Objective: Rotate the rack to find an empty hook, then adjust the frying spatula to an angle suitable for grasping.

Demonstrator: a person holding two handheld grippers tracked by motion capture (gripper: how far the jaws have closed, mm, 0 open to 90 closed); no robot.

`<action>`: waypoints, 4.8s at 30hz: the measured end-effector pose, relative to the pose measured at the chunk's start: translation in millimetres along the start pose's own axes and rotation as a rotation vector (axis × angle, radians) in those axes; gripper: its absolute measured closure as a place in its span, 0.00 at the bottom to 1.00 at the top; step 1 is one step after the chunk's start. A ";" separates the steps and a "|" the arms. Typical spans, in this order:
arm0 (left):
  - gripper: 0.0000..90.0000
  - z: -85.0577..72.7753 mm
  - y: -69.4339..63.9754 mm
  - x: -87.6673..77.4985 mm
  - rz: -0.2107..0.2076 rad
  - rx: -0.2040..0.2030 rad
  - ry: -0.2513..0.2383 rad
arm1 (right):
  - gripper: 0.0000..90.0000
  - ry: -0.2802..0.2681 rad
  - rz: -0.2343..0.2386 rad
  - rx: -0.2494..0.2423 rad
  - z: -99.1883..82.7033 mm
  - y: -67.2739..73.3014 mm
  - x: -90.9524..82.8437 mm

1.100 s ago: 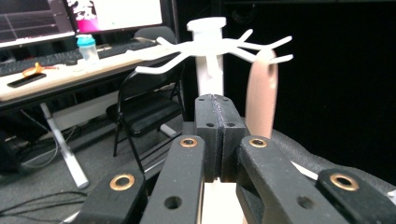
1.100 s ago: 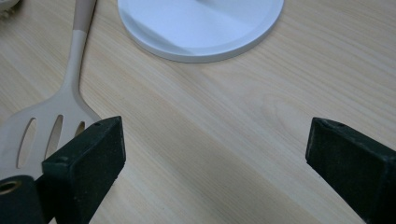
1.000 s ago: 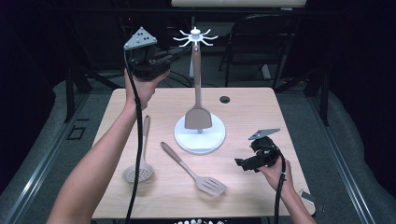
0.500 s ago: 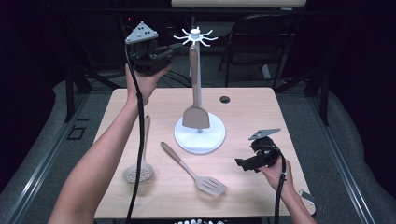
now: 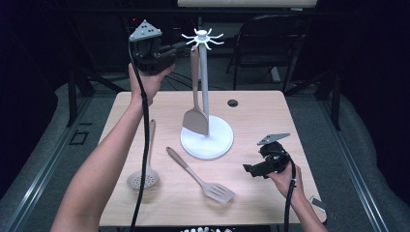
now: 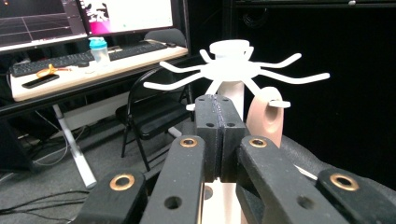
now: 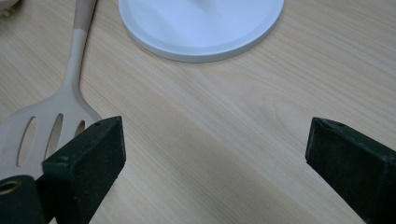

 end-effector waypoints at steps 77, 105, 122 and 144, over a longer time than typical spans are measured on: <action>0.14 -229.1 -3.2 -81.4 0.037 -0.148 0.411 | 0.10 0.099 0.068 -0.062 -3.2 23.5 15.5; 0.10 -247.9 -10.7 -80.6 0.077 -0.246 0.475 | 0.93 0.254 0.262 -0.158 -15.1 100.7 36.5; 0.16 -266.0 -34.1 -71.2 0.069 -0.353 0.555 | 1.00 0.370 0.248 -0.147 -30.1 107.2 62.7; 0.29 -292.6 -44.7 -34.8 0.087 -0.451 0.639 | 1.00 0.364 0.262 -0.147 -29.7 106.5 64.5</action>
Point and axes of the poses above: each handheld gripper's, and its own axes: x roughly forward along the jaws, z roughly out of its top, y roughly to its left, the point moved 1 cm from there along x, roughly forward along the jaws, and after that the axes turned 5 degrees about -y, right-handed, at the moved point
